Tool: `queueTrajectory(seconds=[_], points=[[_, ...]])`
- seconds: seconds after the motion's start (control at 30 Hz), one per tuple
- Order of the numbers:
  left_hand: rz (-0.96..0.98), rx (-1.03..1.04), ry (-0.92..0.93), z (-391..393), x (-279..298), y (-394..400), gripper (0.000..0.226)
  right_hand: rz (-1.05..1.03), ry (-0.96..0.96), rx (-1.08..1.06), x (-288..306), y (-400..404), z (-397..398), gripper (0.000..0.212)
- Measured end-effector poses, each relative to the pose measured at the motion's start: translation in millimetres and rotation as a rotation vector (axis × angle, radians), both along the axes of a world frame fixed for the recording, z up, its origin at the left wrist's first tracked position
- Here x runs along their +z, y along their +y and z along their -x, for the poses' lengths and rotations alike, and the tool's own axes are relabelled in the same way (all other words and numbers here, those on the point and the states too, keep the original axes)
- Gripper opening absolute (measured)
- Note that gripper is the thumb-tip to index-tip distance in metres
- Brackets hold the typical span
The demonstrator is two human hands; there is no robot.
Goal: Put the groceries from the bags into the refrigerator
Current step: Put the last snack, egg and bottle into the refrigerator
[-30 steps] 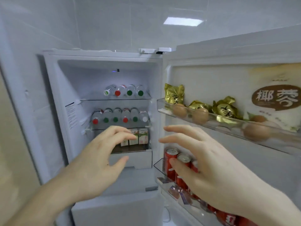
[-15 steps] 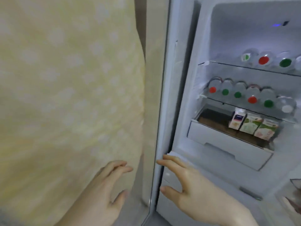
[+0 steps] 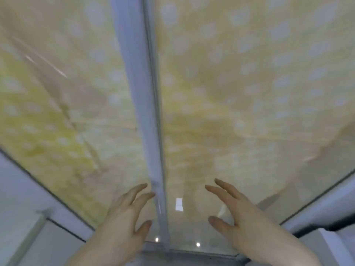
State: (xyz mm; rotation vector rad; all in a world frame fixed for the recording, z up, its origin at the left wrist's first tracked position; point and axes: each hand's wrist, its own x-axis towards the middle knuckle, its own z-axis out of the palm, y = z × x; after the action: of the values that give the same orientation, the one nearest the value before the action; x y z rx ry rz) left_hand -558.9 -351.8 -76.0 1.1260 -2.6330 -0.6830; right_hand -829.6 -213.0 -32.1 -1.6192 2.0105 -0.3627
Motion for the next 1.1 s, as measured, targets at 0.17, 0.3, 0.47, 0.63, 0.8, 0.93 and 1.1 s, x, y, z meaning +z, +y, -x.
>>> queueTrajectory(seconds=[0.17, 0.3, 0.47, 0.63, 0.8, 0.93, 1.1], points=[[0.041, 0.301, 0.044, -91, 21, 27, 0.059, 0.062, 0.021, 0.303, 10, -51, -68, 0.061], [0.110, 0.520, 0.062, -171, 29, 56, 0.060, 0.091, 0.024, 0.512, 23, -82, -146, 0.061], [0.179, 0.713, 0.047, -276, 32, 104, 0.065, 0.113, -0.009, 0.705, 25, -96, -256, 0.057], [0.222, 0.906, 0.059, -376, 25, 157, 0.063, 0.131, -0.034, 0.882, 21, -94, -368, 0.061], [0.234, 1.077, 0.047, -454, 21, 206, 0.063, 0.098, -0.073, 1.030, 14, -89, -469, 0.059], [0.221, 1.195, 0.034, -502, 14, 240, 0.065, 0.117, -0.071, 1.141, 8, -85, -535, 0.061], [0.221, 1.341, 0.037, -545, 0, 268, 0.067, 0.121, -0.097, 1.268, -1, -90, -603, 0.062]])
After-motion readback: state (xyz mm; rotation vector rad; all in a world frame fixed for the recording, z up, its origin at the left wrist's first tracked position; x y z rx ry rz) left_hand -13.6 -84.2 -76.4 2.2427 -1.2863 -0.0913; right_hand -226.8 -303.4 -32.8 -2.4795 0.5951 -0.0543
